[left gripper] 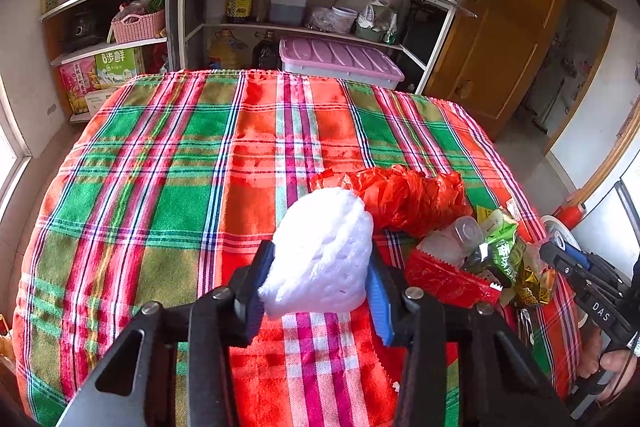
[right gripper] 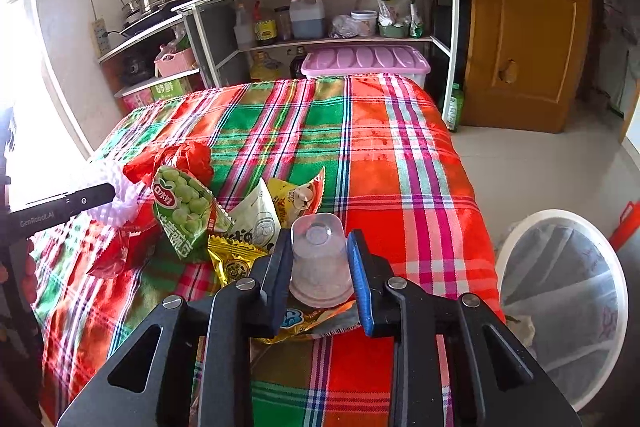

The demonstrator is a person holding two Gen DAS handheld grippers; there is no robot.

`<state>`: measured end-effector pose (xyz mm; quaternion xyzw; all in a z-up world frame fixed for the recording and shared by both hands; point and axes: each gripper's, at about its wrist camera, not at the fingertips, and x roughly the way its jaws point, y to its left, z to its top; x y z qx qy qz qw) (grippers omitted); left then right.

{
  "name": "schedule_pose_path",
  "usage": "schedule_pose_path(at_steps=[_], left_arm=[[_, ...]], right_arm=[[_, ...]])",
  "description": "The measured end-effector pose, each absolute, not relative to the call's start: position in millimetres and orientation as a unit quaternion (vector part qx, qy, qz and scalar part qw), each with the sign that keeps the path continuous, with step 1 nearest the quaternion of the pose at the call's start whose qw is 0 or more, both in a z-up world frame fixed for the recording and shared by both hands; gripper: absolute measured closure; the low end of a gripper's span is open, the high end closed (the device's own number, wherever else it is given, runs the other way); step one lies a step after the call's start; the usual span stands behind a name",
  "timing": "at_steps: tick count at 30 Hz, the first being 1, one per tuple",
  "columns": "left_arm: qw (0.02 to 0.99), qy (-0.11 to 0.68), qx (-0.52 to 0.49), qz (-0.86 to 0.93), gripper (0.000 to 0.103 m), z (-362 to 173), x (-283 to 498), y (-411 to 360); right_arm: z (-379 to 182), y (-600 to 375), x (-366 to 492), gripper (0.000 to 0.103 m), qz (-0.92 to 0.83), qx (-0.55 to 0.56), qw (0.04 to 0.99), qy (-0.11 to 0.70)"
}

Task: Collect trash
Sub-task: 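Carry the foam net and clear cup over the bin and release both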

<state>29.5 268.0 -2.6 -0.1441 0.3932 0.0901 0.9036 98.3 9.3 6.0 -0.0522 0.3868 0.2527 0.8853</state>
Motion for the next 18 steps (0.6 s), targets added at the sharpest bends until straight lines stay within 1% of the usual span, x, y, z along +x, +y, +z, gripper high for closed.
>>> schedule_pose_path(at_steps=[2, 4, 10, 18], left_arm=[[0.906, 0.389, -0.140, 0.095, 0.063, 0.1, 28.0, 267.1], [0.907, 0.384, -0.141, 0.097, 0.065, 2.6, 25.7, 266.5], [0.918, 0.359, -0.138, 0.094, 0.065, 20.4, 15.1, 257.4], [0.937, 0.321, -0.118, 0.065, 0.065, 53.5, 5.7, 229.0]], right_arm=[[7.4, 8.0, 96.2, 0.074, 0.253, -0.049, 0.887, 0.384], [9.0, 6.2, 94.2, 0.074, 0.253, -0.048, 0.888, 0.380], [13.9, 0.2, 85.2, 0.074, 0.256, -0.043, 0.891, 0.372], [34.1, -13.2, 72.8, 0.074, 0.253, -0.032, 0.903, 0.345]])
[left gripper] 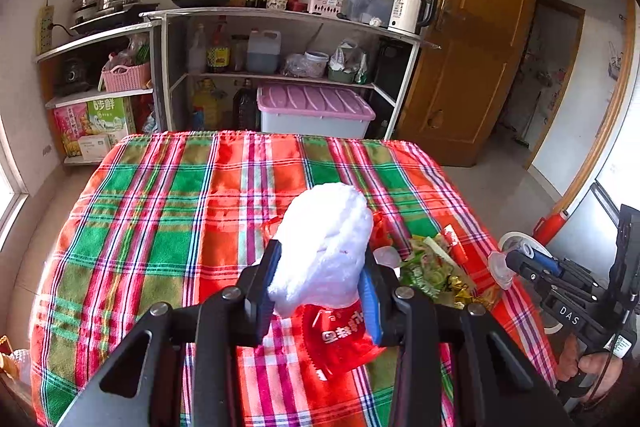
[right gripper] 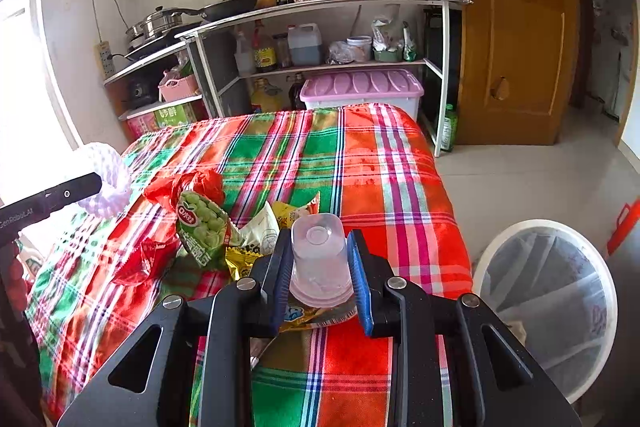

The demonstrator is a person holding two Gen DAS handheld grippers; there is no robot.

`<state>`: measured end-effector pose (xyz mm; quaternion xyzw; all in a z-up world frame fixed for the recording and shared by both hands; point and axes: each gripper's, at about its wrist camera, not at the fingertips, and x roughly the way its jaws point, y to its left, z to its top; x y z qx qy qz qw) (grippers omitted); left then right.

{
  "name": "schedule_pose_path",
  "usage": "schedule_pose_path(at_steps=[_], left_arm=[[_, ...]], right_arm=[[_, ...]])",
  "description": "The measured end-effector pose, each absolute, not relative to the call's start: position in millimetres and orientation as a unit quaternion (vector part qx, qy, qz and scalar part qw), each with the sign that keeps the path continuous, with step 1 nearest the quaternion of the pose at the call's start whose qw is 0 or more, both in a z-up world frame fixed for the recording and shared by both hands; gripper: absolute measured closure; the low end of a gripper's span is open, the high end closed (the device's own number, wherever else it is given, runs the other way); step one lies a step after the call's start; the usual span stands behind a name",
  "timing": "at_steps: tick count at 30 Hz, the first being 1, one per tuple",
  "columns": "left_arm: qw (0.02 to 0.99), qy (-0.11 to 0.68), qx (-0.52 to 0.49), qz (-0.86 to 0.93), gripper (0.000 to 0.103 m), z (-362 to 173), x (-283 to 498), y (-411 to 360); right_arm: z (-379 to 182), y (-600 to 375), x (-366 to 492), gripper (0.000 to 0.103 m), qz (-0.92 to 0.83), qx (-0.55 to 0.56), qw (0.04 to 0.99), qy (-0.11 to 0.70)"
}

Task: Collect trash
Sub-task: 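Carry the foam net and clear cup over the bin and release both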

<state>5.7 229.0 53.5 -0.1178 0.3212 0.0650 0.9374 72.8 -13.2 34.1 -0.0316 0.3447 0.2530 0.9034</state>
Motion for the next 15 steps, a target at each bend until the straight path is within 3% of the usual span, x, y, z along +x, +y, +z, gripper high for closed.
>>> schedule_pose_path(at_steps=[15], left_arm=[[0.939, 0.330, -0.093, -0.017, 0.065, 58.5, 26.6, 157.7]], right_arm=[[54.6, -58.3, 61.6, 0.074, 0.226, -0.009, 0.920, 0.321]])
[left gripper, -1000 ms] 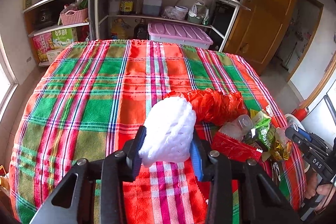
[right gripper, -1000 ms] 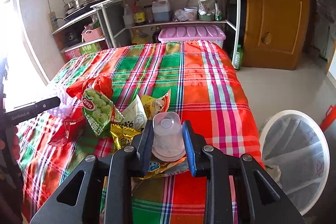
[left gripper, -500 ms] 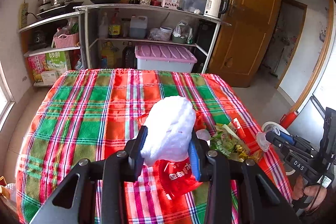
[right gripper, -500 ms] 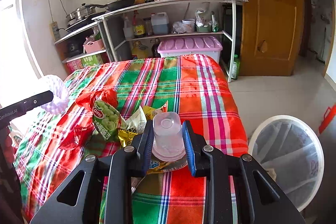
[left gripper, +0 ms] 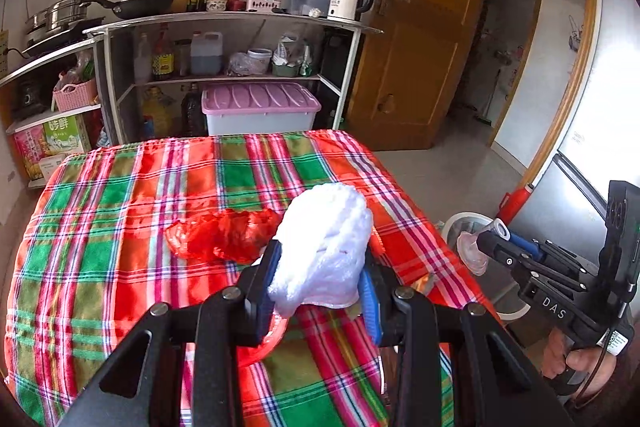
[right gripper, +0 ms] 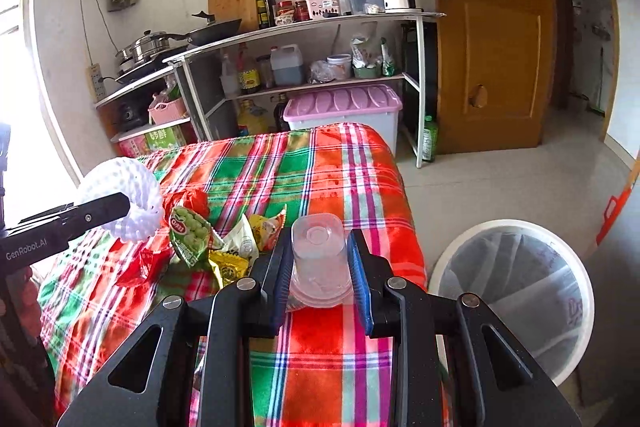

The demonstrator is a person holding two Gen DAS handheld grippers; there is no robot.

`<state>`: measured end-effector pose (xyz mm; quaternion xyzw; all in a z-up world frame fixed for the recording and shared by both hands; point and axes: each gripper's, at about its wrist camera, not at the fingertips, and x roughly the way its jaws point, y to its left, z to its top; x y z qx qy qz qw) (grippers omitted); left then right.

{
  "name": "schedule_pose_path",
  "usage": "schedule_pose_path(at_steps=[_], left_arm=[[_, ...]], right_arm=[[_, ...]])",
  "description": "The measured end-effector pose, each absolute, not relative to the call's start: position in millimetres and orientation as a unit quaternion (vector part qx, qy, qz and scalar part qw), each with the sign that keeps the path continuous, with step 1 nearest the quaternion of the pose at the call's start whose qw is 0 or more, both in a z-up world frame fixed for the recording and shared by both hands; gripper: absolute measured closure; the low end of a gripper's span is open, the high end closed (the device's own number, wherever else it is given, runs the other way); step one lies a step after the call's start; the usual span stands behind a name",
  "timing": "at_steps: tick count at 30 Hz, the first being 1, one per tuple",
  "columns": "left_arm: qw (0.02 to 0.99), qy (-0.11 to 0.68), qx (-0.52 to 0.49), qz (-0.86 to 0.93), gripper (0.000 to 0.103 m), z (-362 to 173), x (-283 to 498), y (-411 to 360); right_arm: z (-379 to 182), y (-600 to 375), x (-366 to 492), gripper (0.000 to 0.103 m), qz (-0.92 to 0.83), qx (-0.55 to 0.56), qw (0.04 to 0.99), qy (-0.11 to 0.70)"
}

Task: Collect trash
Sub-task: 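Carry the foam net and clear cup over the bin and release both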

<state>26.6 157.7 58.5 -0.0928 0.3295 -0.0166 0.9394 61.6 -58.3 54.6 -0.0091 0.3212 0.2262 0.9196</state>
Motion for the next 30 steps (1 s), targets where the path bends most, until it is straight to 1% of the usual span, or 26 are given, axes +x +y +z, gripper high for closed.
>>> schedule_pose_path(at_steps=[18, 30], left_arm=[[0.921, 0.362, -0.056, -0.134, 0.065, 42.3, 80.4, 33.9], [0.898, 0.400, -0.031, -0.182, 0.065, 21.9, 112.8, -39.2]], right_arm=[[53.5, -148.0, 61.2, 0.074, 0.136, 0.016, 0.934, 0.329], [32.5, -209.3, 78.2, 0.074, 0.078, 0.026, 0.929, 0.360]])
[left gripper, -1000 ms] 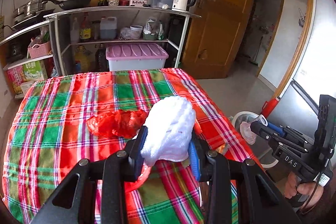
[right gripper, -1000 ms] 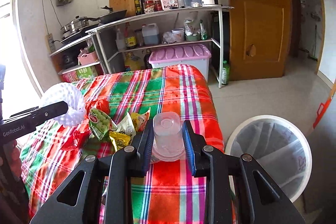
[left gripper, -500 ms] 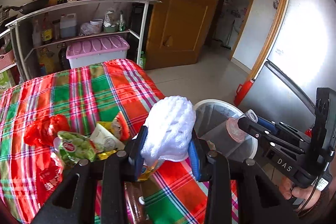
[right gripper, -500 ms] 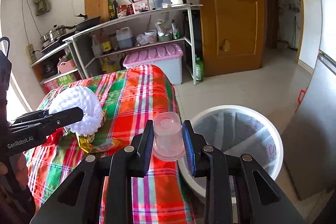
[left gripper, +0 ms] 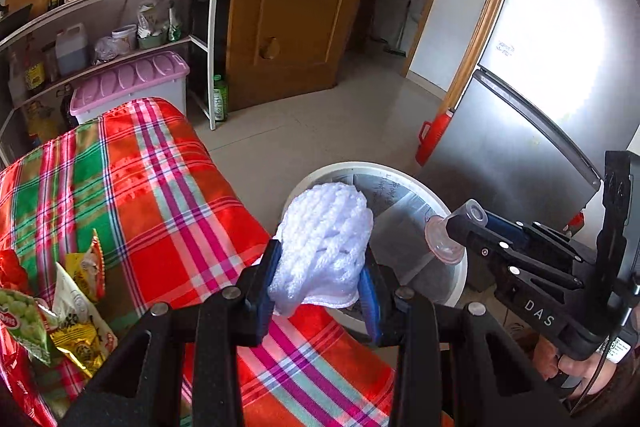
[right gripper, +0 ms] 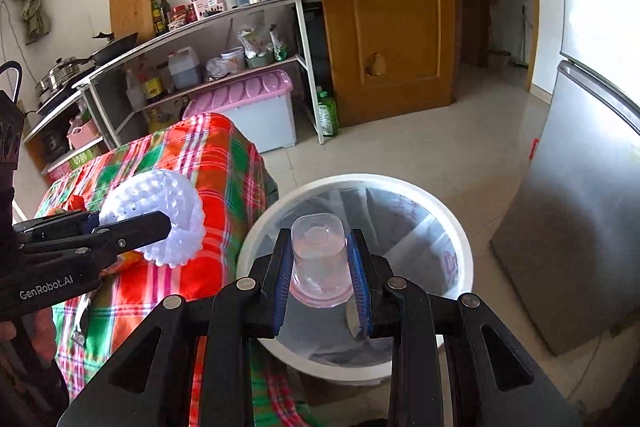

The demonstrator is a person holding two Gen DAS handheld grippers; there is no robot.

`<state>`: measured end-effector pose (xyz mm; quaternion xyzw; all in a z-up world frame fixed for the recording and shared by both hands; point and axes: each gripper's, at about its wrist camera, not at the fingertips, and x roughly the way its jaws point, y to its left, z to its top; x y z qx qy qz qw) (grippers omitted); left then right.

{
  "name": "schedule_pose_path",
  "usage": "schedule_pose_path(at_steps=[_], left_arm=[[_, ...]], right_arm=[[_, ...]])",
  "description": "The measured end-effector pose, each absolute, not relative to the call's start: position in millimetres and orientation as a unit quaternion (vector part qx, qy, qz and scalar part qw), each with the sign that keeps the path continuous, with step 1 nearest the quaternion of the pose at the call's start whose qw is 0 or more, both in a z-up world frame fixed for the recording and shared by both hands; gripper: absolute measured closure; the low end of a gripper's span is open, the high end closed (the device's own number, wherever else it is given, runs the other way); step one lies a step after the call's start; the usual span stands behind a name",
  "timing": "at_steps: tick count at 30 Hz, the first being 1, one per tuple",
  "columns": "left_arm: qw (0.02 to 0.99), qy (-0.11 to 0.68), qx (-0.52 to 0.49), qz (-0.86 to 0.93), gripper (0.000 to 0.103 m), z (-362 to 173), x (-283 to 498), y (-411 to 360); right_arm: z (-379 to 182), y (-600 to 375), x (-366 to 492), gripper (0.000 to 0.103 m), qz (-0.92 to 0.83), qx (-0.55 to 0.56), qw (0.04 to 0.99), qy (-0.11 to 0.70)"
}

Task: Collect trash
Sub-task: 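Carry the foam net and clear cup over the bin and release both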

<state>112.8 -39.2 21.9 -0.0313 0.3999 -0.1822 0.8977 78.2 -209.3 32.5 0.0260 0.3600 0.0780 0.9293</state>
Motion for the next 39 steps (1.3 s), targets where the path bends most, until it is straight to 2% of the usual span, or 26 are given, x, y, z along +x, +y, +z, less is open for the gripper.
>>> schedule_pose_path(at_steps=[15, 19, 22, 23, 24, 26, 32, 39], left_arm=[[0.880, 0.437, 0.020, -0.183, 0.065, -11.0, 131.2, -89.9], [0.880, 0.440, 0.018, -0.177, 0.060, -12.8, 132.8, -90.3], [0.881, 0.442, 0.013, -0.171, 0.046, -13.2, 134.9, -88.0], [0.882, 0.440, 0.012, -0.169, 0.039, -13.3, 135.3, -87.3], [0.882, 0.439, 0.011, -0.170, 0.037, -12.9, 135.3, -86.6], [0.882, 0.439, 0.009, -0.168, 0.037, -13.5, 136.1, -85.5], [0.883, 0.441, 0.005, -0.162, 0.030, -14.4, 138.2, -81.8], [0.887, 0.432, -0.002, -0.160, 0.030, -8.7, 132.0, -74.4]], right_arm=[[-12.9, -240.9, 103.3, 0.074, 0.048, 0.035, 0.910, 0.410], [-19.0, -244.9, 106.7, 0.074, 0.035, 0.031, 0.908, 0.417], [-20.4, -245.5, 106.8, 0.072, 0.039, 0.030, 0.906, 0.421], [-20.3, -245.0, 107.1, 0.067, 0.038, 0.028, 0.906, 0.421], [-20.4, -244.8, 107.6, 0.057, 0.037, 0.027, 0.906, 0.420], [-20.2, -244.1, 108.3, 0.051, 0.036, 0.026, 0.907, 0.418], [-20.5, -244.4, 106.9, 0.051, 0.033, 0.031, 0.907, 0.419], [-14.1, -243.0, 100.9, 0.051, 0.031, 0.031, 0.910, 0.412]])
